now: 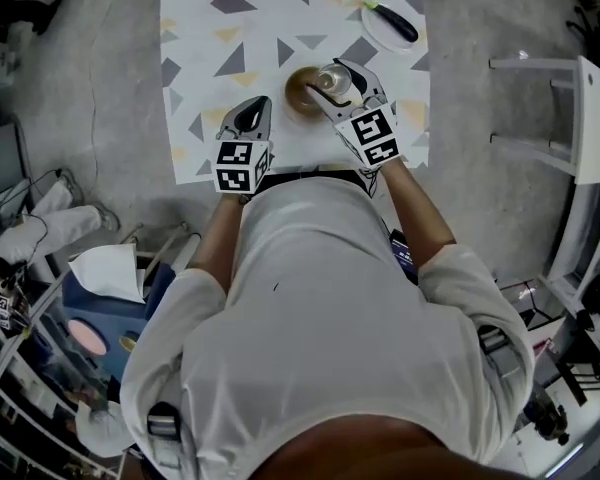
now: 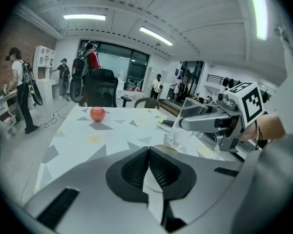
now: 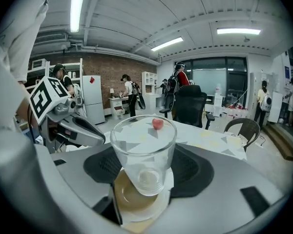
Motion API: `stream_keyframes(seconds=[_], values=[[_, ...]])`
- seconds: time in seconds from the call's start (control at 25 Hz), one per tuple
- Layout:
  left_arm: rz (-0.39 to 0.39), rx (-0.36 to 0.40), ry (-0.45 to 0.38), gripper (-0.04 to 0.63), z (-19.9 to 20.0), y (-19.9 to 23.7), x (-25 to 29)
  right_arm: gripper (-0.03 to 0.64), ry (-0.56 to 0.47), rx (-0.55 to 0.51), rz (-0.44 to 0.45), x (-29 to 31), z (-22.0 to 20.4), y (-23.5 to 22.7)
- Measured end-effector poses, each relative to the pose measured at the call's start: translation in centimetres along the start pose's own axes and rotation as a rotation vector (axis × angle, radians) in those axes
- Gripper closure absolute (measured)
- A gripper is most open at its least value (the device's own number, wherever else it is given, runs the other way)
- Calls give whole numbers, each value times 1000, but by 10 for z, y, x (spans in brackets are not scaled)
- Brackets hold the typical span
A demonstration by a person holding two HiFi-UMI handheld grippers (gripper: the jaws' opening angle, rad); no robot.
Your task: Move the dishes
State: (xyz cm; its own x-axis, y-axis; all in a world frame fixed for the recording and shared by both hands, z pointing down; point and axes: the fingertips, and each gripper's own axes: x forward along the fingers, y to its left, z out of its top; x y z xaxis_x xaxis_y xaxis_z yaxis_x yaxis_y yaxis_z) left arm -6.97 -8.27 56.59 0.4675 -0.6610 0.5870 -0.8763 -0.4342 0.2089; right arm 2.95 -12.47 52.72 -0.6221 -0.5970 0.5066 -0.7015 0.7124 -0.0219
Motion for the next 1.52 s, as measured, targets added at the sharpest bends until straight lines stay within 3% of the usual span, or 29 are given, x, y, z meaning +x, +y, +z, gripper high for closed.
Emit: stream_keyframes(seconds=[0.44, 0.72, 1.04, 1.52], values=[[-136, 96, 16, 575, 20, -39, 36, 337, 5, 71, -166, -42, -23, -46], [-169, 122, 34, 575, 23, -60, 54, 339, 21, 106, -218, -61, -38, -73], [-122, 99, 62, 575, 20, -63, 64, 337, 53, 111, -193, -53, -60, -99], [6, 4, 94, 575, 3, -51, 62, 337, 147, 66, -87, -17, -101, -119]])
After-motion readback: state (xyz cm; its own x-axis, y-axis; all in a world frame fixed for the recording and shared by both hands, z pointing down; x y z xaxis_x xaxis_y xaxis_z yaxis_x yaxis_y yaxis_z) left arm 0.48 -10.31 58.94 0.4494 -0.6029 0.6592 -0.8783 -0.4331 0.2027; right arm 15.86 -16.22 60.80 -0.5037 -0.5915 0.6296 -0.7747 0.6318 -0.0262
